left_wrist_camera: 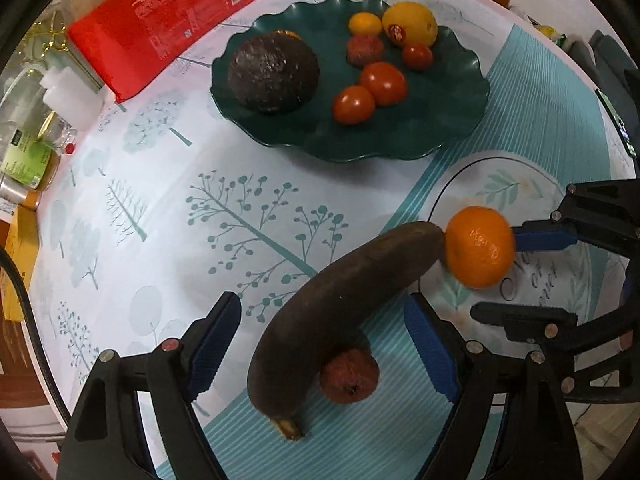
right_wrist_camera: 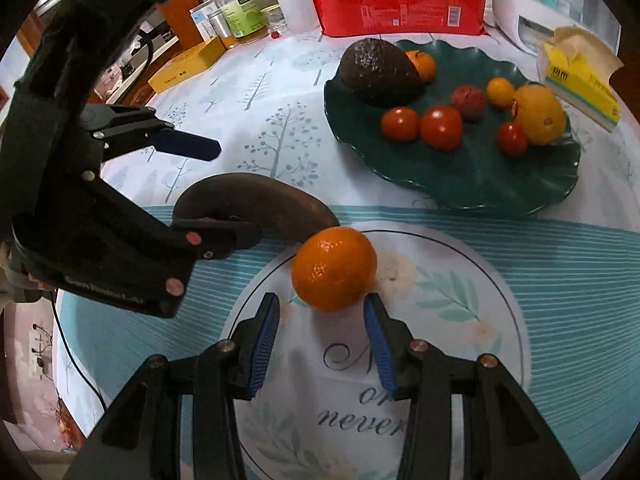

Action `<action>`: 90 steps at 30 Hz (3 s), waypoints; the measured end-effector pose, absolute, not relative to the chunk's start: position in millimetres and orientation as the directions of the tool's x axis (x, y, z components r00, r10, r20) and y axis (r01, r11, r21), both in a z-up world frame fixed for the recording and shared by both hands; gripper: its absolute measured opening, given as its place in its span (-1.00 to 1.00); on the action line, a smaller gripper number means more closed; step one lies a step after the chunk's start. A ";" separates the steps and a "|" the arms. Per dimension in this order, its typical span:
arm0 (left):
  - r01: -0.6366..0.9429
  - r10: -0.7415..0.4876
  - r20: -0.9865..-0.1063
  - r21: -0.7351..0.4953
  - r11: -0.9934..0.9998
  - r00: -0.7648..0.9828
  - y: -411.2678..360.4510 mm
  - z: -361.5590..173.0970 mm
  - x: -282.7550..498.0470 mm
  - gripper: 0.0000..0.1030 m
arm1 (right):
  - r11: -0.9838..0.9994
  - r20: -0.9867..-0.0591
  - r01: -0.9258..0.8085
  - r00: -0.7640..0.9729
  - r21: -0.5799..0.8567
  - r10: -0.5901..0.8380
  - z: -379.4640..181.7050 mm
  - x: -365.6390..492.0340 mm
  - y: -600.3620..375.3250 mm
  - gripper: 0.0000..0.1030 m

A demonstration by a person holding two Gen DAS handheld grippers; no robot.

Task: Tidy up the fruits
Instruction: 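Grasp the brown banana with the left gripper while the right gripper grasps the large orange, then lift and carry the banana and orange with both grippers to the green plate, then lower the banana and orange onto the green plate and open both grippers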

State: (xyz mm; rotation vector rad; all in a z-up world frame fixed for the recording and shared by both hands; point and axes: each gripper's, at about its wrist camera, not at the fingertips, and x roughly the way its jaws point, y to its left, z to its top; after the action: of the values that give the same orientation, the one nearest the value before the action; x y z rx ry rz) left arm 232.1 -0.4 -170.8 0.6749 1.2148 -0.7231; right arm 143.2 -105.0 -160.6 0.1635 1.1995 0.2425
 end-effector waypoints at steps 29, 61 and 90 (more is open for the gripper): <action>0.748 -0.183 -0.957 0.050 0.662 0.225 21.8 -170.4 219.4 -0.16 | 0.971 -0.877 -0.060 0.419 0.231 0.234 -164.9 142.5 -108.2 -0.26; 0.573 -0.137 -0.888 0.160 0.803 0.440 -97.6 24.1 297.5 -0.15 | 0.984 -0.762 -0.062 0.625 0.168 0.169 7.6 207.3 -232.8 -0.26; 0.498 -0.090 -0.968 0.039 0.866 0.233 -160.7 -145.6 370.1 -0.35 | 0.952 -0.877 -0.092 0.372 0.292 0.305 -162.2 249.3 -225.6 -0.21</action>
State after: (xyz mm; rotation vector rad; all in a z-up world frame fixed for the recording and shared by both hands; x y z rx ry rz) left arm 370.1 -160.7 -145.6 0.3760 1.2787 -0.4170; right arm 249.3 -225.6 -162.2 0.2071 1.1643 0.2568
